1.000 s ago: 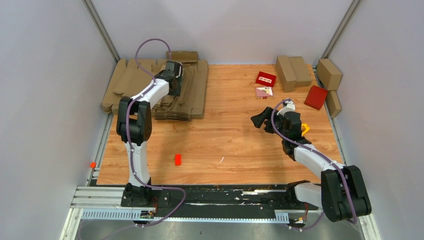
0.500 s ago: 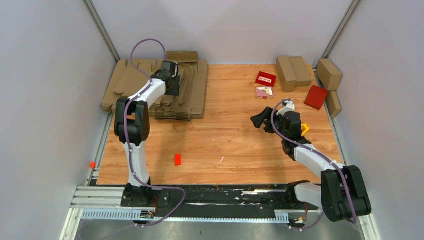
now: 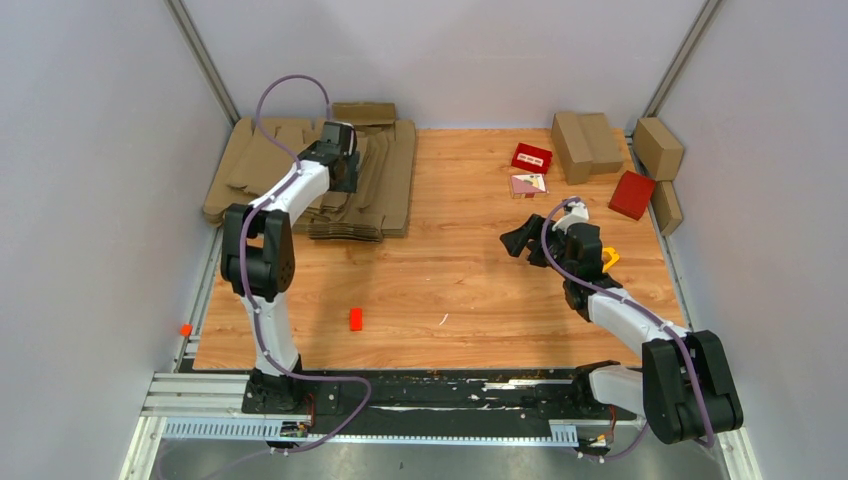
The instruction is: Fold the paper box
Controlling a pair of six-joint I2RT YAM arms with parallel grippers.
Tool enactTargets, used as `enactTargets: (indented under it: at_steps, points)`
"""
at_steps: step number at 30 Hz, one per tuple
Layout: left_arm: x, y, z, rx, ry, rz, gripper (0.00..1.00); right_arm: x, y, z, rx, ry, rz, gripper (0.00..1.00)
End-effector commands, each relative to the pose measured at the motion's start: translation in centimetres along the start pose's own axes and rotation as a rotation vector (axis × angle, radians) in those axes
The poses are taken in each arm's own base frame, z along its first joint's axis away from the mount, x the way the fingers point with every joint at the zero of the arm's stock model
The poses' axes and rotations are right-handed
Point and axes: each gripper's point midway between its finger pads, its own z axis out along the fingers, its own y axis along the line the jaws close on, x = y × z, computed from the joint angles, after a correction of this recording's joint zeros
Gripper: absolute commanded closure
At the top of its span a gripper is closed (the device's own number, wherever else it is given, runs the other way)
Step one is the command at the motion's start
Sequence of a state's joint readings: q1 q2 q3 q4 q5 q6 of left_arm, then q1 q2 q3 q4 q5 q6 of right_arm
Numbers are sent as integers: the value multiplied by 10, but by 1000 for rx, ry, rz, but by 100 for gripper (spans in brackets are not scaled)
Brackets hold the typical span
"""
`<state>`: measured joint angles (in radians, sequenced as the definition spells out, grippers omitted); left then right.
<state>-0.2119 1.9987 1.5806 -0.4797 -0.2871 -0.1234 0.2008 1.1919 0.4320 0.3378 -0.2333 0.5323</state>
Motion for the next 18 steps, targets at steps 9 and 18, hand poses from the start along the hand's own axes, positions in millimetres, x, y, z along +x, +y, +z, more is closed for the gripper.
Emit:
enactTargets:
  at_steps: [9,18]
  points:
    - [-30,62,-40,-508,-48,90,21,-17,16,3,-47,-33,-27,19]
    - [-16,46,-19,-434,39,154,24,-19,17,1,-47,-41,-33,19]
